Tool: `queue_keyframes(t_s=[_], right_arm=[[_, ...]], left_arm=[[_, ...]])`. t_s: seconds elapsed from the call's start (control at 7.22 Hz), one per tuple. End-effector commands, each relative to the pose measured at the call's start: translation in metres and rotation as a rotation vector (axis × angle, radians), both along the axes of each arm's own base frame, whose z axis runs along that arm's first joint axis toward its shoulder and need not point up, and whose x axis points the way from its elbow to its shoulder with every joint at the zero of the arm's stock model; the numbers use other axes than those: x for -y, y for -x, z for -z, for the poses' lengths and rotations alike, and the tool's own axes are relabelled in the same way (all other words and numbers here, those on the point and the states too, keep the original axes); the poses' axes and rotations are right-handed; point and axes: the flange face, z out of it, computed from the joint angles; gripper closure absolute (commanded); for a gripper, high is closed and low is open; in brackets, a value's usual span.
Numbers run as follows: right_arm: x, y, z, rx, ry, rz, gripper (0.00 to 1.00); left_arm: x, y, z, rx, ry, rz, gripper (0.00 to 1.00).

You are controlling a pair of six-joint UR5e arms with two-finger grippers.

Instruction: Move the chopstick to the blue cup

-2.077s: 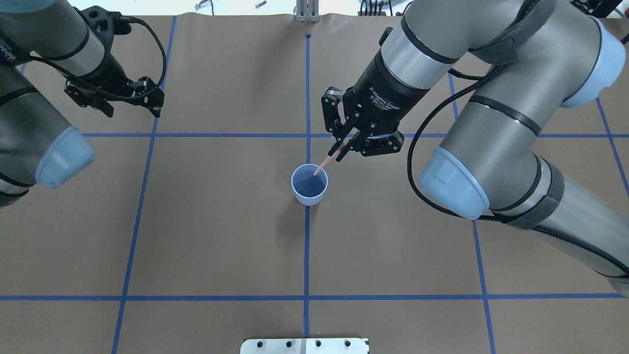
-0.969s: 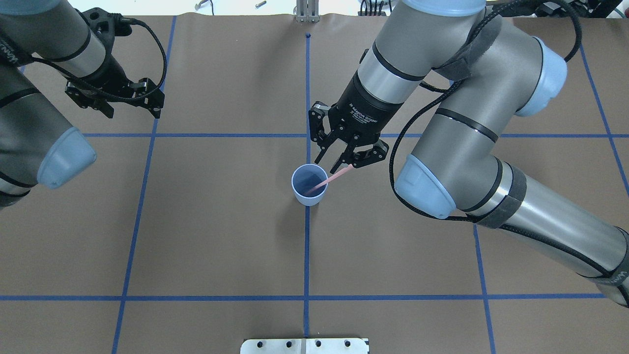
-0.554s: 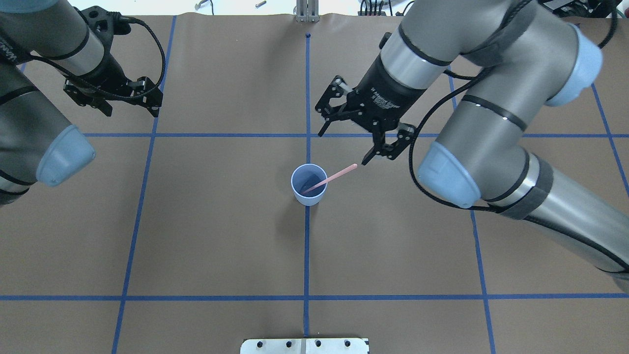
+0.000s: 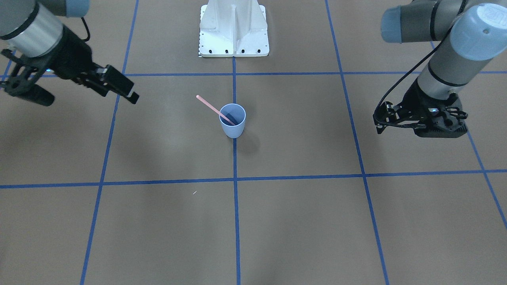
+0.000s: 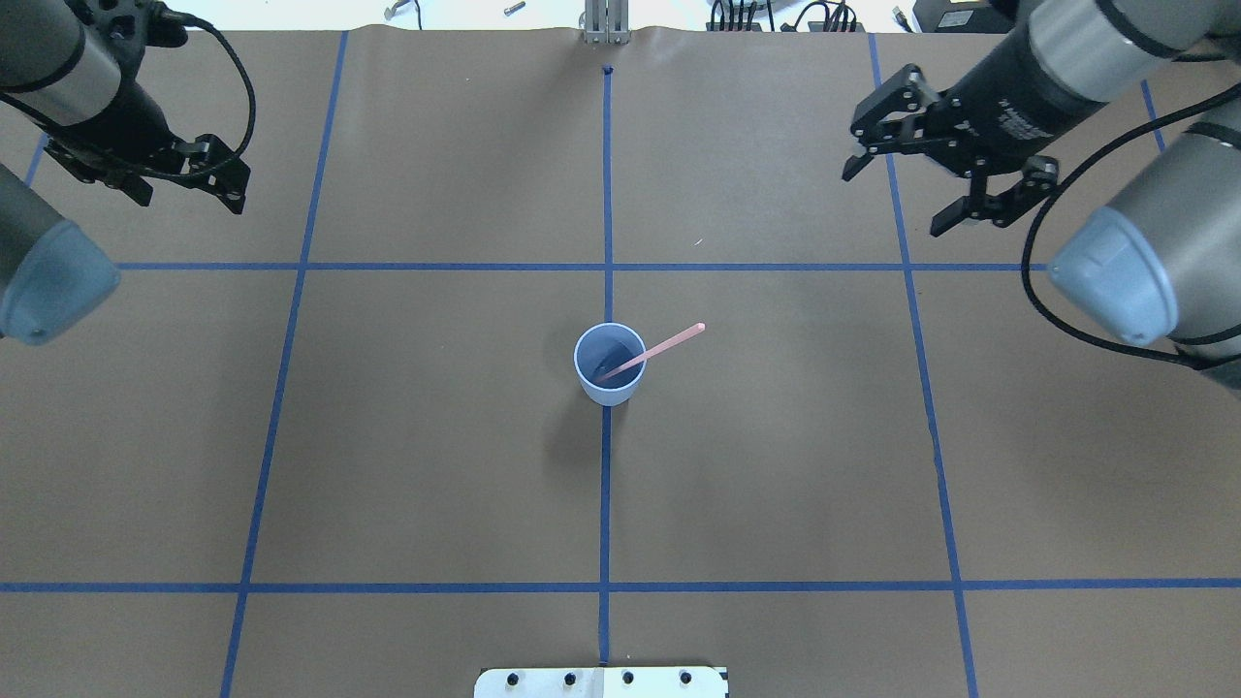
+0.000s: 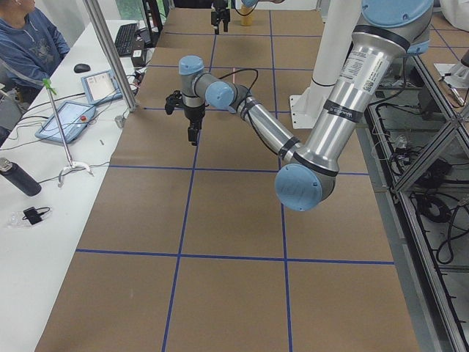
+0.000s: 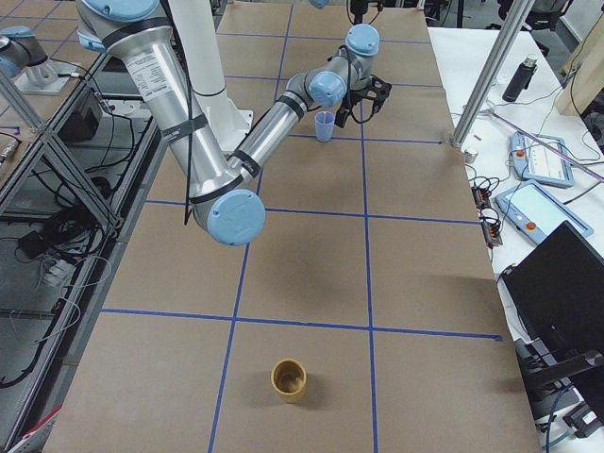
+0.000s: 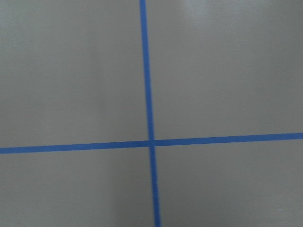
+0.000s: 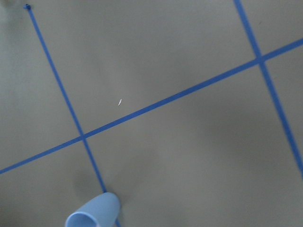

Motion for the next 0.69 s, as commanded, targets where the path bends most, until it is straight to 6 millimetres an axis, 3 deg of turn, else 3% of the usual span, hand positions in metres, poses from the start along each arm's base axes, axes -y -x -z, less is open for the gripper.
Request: queue_keyframes(t_s=[0.0, 0.14, 0.28, 0.42, 0.55], right_arm=[[0.002, -0.044, -0.094, -0.142, -0.190, 0.078, 0.00], [0.001, -0.061, -0.128, -0.217, -0.257, 0.109, 0.00], [0.002, -0.084, -0.156, -0.269, -0.304, 0.133, 0.00], [-0.002, -0.108, -0.196, -0.303, -0.360, 0.206, 0.00], [-0.008, -0.136, -0.224, -0.326, -0.408, 0.253, 0.00]], left_arm=[[0.000, 0.054, -0.034, -0.025, -0.014, -0.045, 0.02], [-0.003, 0.078, -0.052, -0.015, -0.045, -0.073, 0.02], [-0.011, 0.100, -0.081, 0.000, -0.088, -0.115, 0.02], [-0.023, 0.114, -0.107, -0.021, -0.126, -0.125, 0.02], [-0.024, 0.113, -0.113, -0.055, -0.128, -0.132, 0.02]])
